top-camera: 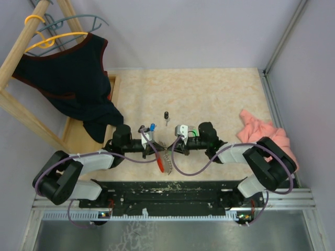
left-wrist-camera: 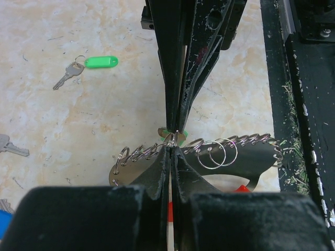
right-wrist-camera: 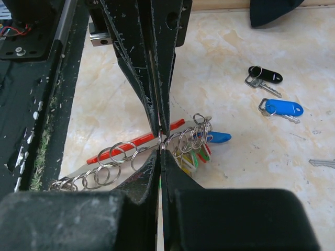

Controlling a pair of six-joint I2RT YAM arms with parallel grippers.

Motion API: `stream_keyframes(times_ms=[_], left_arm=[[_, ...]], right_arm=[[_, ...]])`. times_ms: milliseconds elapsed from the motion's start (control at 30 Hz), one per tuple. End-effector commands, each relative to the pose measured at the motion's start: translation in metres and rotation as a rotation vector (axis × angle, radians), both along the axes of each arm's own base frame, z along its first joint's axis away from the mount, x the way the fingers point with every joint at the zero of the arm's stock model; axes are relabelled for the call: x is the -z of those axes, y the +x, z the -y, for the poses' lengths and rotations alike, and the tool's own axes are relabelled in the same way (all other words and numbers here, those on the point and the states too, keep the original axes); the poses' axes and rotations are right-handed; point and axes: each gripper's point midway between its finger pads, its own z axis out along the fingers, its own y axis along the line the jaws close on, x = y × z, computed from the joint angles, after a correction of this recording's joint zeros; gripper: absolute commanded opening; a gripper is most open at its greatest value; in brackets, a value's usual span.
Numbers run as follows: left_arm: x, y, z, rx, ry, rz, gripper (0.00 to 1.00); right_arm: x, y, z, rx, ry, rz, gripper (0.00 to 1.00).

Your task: Put the keys on the keyring

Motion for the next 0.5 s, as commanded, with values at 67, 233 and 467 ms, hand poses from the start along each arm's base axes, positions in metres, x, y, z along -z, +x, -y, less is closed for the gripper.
stream_keyframes(times_ms=[67, 233, 467], left_arm=[[-0.016, 0.0, 0.007, 0.036, -0.05, 0.045, 0.02], [-0.016, 0.001, 0.007, 0.033, -0.048, 0.044, 0.02], [-0.017, 0.002, 0.007, 0.027, -0.05, 0.041, 0.02]], right_arm=[[-0.032, 0.002, -0.015, -0.04, 0.104, 0.054, 0.0], [-0.047, -0.001, -0.018, -0.054, 0.158, 0.053, 0.0], [-0.051, 0.001, -0.022, -0.057, 0.173, 0.036, 0.0]])
